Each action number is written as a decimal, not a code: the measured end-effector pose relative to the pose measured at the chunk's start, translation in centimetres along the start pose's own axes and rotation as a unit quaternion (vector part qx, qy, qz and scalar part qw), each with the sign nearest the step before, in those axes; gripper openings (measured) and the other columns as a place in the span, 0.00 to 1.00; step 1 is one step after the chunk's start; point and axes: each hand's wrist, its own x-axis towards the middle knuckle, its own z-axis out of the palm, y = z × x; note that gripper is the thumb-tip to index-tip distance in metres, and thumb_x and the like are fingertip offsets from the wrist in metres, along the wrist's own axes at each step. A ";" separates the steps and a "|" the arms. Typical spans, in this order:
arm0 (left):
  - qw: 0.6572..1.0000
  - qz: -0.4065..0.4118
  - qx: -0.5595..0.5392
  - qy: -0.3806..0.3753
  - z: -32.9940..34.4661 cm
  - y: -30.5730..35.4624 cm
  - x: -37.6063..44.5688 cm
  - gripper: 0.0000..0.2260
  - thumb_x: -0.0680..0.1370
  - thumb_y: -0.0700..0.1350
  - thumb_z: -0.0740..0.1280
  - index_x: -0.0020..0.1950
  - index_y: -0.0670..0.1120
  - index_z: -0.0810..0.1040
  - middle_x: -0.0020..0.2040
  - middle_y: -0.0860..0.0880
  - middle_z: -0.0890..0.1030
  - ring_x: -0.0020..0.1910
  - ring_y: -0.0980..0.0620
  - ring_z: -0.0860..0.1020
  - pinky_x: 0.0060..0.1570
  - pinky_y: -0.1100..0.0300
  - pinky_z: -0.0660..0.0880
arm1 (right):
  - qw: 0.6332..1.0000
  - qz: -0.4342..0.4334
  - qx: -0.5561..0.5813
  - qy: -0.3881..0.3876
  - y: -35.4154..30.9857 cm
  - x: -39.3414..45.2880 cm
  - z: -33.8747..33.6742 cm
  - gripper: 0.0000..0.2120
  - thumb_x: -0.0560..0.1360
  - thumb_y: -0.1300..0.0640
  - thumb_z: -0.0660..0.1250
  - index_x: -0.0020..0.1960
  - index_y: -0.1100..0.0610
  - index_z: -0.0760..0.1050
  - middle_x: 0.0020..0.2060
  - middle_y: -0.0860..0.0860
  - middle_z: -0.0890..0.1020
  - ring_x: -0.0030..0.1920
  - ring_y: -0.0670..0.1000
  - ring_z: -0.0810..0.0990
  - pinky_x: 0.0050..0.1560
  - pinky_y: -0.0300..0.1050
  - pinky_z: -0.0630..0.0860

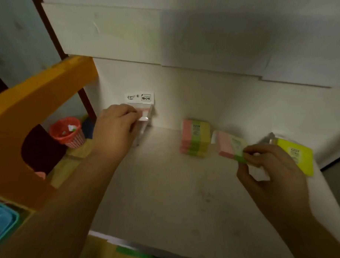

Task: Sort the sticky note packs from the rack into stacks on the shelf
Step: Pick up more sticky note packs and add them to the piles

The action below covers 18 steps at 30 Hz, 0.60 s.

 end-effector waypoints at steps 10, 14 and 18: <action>0.993 -0.039 -0.031 -0.104 1.9 -1.3 -0.9 0.18 0.75 0.47 0.61 0.62 0.44 0.81 0.63 0.46 0.79 0.59 0.45 0.75 0.59 0.49 0.74 | 1.000 -0.003 -0.001 -0.006 -0.8 2.4 3.9 0.03 0.71 0.62 0.71 0.45 0.61 0.81 0.49 0.55 0.82 0.51 0.55 0.80 0.50 0.51 0.77; 0.992 -0.025 -0.022 -0.121 2.1 -1.7 -1.2 0.20 0.73 0.46 0.61 0.64 0.44 0.79 0.64 0.46 0.78 0.60 0.45 0.75 0.60 0.51 0.72 | 0.999 -0.038 -0.012 -0.006 -1.1 4.0 5.8 0.03 0.71 0.65 0.72 0.44 0.62 0.81 0.48 0.56 0.82 0.50 0.57 0.80 0.55 0.45 0.74; 0.991 -0.005 -0.021 -0.129 2.0 -1.8 -1.0 0.21 0.72 0.46 0.62 0.63 0.43 0.79 0.63 0.45 0.78 0.59 0.44 0.75 0.59 0.51 0.73 | 0.997 -0.035 -0.025 -0.059 0.3 4.8 8.9 0.06 0.70 0.67 0.74 0.46 0.62 0.81 0.48 0.57 0.81 0.50 0.58 0.79 0.56 0.42 0.71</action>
